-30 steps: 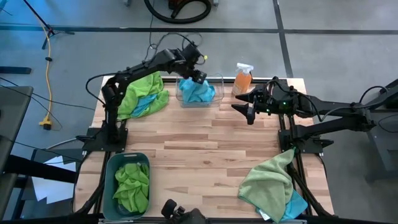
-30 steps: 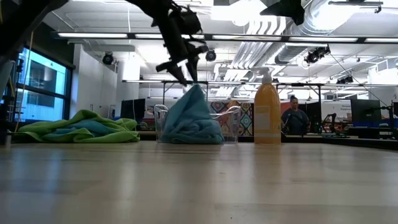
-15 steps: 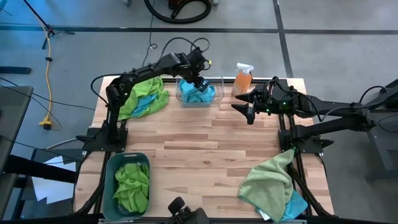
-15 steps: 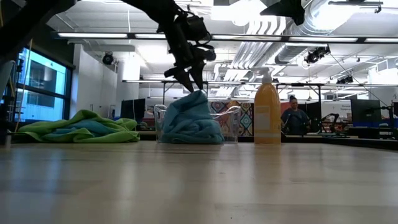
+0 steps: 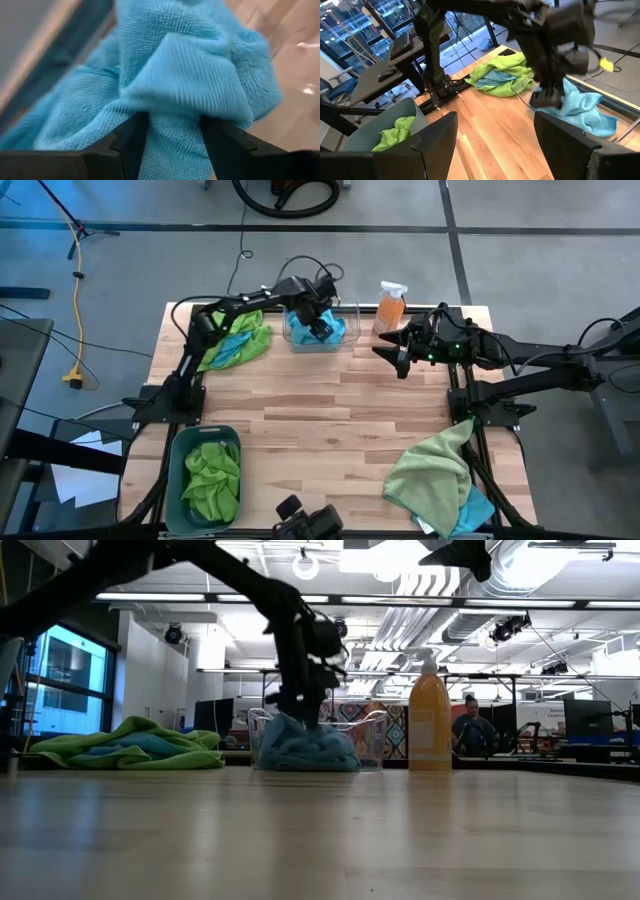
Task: Sort microfiber towel by color & place in baskets
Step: Put the blue microfiber towel into the transparent bin
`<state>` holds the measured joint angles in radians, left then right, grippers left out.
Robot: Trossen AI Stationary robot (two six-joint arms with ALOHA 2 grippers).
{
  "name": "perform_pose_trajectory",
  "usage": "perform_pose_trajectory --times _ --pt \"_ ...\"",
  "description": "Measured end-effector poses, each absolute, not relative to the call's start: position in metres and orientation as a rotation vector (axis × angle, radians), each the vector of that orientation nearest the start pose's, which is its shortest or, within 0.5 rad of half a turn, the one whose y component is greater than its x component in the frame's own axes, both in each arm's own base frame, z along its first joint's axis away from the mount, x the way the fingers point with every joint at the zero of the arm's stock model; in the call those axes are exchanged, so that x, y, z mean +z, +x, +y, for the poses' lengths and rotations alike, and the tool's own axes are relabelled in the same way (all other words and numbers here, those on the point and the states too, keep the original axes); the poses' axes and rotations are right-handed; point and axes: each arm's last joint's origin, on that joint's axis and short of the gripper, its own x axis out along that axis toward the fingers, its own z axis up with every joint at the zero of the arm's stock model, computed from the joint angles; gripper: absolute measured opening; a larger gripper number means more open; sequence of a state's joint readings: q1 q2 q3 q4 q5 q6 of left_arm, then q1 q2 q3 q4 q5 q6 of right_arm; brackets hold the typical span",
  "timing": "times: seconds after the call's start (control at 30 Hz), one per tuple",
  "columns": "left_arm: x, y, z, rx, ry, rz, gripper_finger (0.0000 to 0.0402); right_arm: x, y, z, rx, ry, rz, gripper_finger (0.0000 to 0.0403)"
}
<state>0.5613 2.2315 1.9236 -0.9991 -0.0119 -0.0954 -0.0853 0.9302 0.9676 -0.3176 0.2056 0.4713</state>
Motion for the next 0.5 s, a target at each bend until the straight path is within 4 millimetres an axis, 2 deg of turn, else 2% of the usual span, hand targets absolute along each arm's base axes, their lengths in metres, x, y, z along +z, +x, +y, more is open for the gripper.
perform_pose_trajectory --times 0.13,0.3,0.4,0.5 --pt "0.176 0.393 0.246 0.573 -0.500 1.298 0.0179 0.358 0.196 -0.023 -0.351 0.448 0.207 0.0259" --pt "0.171 0.395 0.247 0.567 -0.527 1.295 0.0179 0.358 0.196 -0.023 -0.351 0.452 0.206 0.0259" --pt "0.184 0.392 0.247 0.571 -0.520 1.263 0.0179 0.358 0.196 -0.023 -0.353 0.467 0.204 0.0259" --pt "0.213 0.384 0.249 0.579 -0.504 1.180 0.0179 0.358 0.196 -0.023 -0.354 0.467 0.204 0.0259"
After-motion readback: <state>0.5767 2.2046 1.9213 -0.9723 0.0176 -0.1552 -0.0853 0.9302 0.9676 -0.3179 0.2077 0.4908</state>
